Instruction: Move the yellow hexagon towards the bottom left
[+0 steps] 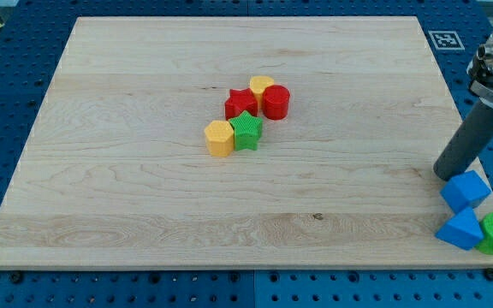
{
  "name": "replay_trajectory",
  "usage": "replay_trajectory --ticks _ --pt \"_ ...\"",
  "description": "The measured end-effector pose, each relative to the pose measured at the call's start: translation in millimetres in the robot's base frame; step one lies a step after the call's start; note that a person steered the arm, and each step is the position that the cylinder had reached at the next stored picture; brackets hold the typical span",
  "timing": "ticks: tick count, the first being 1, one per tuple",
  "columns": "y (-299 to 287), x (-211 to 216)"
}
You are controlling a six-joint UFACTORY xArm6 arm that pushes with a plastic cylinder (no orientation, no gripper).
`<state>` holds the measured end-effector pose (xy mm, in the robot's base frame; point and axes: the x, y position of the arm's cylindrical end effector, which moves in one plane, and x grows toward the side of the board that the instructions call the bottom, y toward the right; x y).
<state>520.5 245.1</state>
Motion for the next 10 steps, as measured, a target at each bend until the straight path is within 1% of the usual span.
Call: replay_trajectory --ticks 1,2,3,5,7,8,10 --pt "0.0 8.2" --pt "-1.9 2.4" --pt "-11.4 -14.8" --pt "-22.7 -21.3" --pt "-58.8 -97.7" --pt "-115.8 -98.3" --pt "-247.7 -75.9"
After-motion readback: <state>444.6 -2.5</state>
